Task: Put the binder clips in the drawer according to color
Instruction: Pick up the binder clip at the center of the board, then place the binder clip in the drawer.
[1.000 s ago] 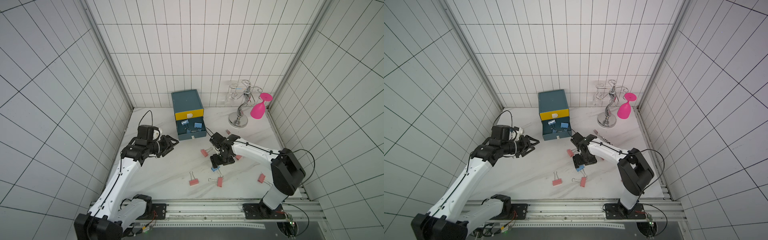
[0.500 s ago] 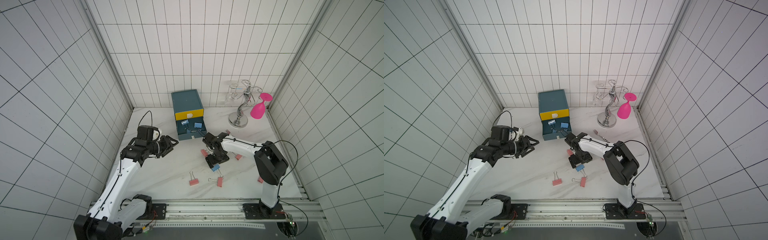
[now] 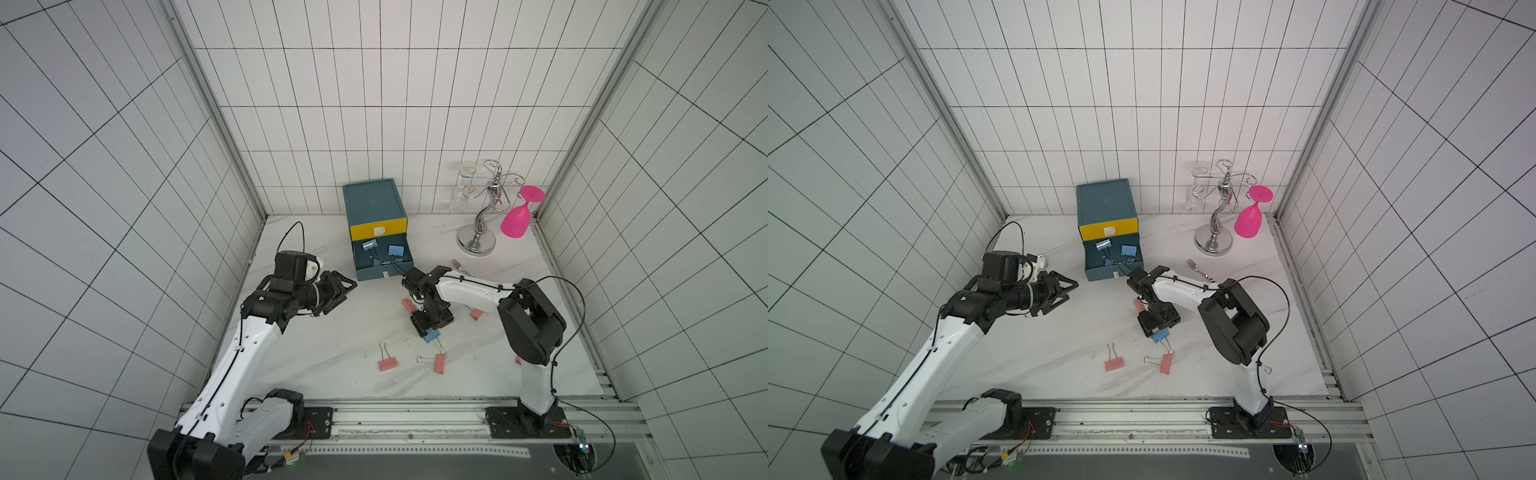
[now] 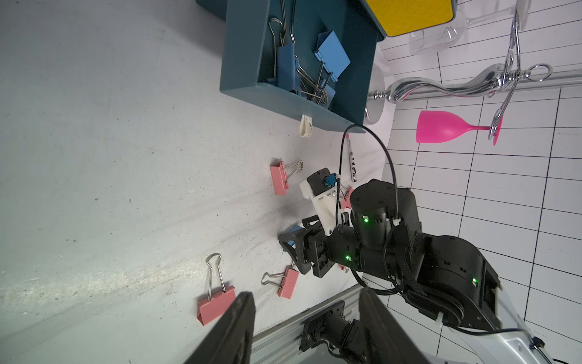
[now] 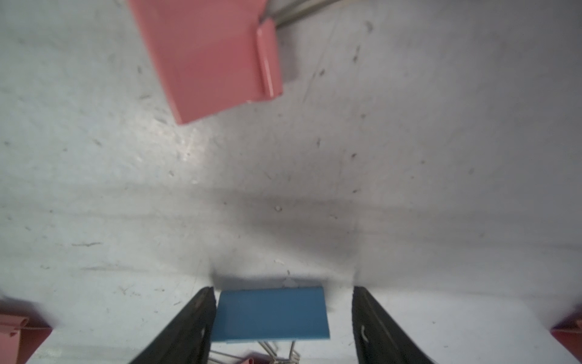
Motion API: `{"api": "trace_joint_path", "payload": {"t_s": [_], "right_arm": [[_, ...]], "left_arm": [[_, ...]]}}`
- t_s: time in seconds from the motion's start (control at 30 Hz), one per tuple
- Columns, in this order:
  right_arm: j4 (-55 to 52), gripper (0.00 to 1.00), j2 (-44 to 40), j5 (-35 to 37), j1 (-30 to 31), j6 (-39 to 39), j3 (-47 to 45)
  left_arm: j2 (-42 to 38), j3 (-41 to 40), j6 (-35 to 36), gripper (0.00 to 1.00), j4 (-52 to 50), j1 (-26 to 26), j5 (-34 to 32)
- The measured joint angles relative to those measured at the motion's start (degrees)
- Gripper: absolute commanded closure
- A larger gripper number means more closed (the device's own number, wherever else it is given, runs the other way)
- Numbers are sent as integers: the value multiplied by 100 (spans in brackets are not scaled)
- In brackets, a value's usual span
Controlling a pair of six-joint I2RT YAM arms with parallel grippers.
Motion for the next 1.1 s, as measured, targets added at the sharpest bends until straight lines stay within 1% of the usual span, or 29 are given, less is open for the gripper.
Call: {"api": "trace_joint_path", "payload": {"t_s": [0.1,0.17,0.33,0.43,0.63,0.73,0.83,1.03,1.1], "right_arm": [[-13,46,0,-2,0,-9,0],[-33,48,0,0,0,-11,4],[-160,50,-26,11,0,-15,72],[-313,50,-181,26,-20,9,302],[-439,50,-693,-76,-291,251,1335],[-319,50,-811,-308,-555,535,1950],[59,50,-813,-649,-765,986,2409],[1633,49,-527,-1530,-1032,2297,2787],[2282,45,-269,-1781,-1043,2780,2833]], "left_arm": [[31,0,0,43,2,0,0],[52,0,0,43,2,2,-2],[68,-7,2,43,2,44,0],[68,-17,4,43,2,122,2],[66,-66,2,43,11,323,22],[66,-92,2,43,22,389,37],[66,-98,0,43,31,411,61],[66,-103,0,43,48,433,98],[66,-103,0,43,48,457,116]]}}
